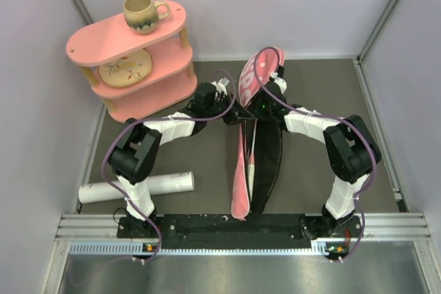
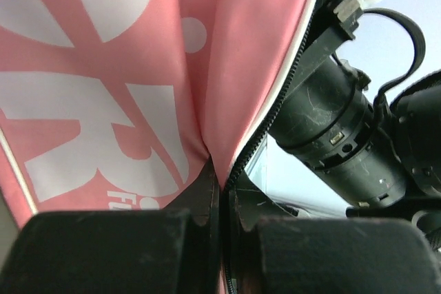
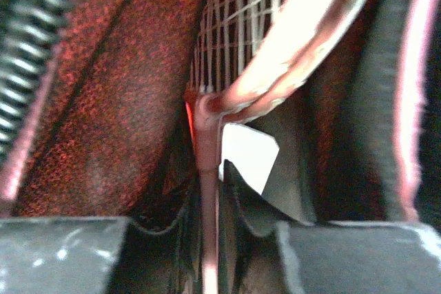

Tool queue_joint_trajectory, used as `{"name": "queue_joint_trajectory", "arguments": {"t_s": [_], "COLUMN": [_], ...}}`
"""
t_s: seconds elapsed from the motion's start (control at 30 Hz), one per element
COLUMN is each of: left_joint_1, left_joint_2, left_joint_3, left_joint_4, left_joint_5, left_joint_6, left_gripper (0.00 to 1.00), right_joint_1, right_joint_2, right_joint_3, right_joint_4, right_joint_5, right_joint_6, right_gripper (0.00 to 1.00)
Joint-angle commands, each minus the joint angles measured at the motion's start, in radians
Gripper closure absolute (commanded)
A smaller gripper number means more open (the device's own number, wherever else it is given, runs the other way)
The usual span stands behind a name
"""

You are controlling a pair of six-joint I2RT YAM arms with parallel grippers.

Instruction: Pack up the badminton gear

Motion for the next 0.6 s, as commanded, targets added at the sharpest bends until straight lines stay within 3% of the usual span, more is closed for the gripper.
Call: {"name": "queue_joint_trajectory", "arguments": {"t_s": [0.0, 0.1, 0.23, 0.4, 0.57], "left_joint_1": [-0.05, -0.035, -0.024, -0.019, -0.019], "left_joint_2": [-0.056, -0.05, -0.043, -0.043, -0.044], "left_joint_3": [0.016, 0.045, 0.071, 0.091, 0.113], "left_joint_4": [0.157, 0.05, -0.026, -0.082, -0.122], "left_joint_5": [0.323, 0.325, 0.314, 0.31, 0.306], "left_joint_6": [-0.06, 0.02, 0.086, 0.134, 0.155], "left_gripper": [1.0, 1.0, 1.0, 1.0, 1.0], "right_joint_1": [-0.012, -0.046, -0.057, -0.135, -0.285], "right_joint_2": [-0.086, -0.13, -0.289, -0.516, -0.578], "right_joint_3": [0.007, 0.02, -0.021, -0.17, -0.202], "right_joint_4": [0.033, -0.182, -0.357, -0.377, -0.381], "right_joint_5": [-0.12, -0.309, -0.394, -0.435, -0.469], "right_joint_6": [-0.096, -0.206, -0.333, -0.378, -0.42], "right_gripper": [0.65, 0.44, 0.37, 0.27, 0.24]}}
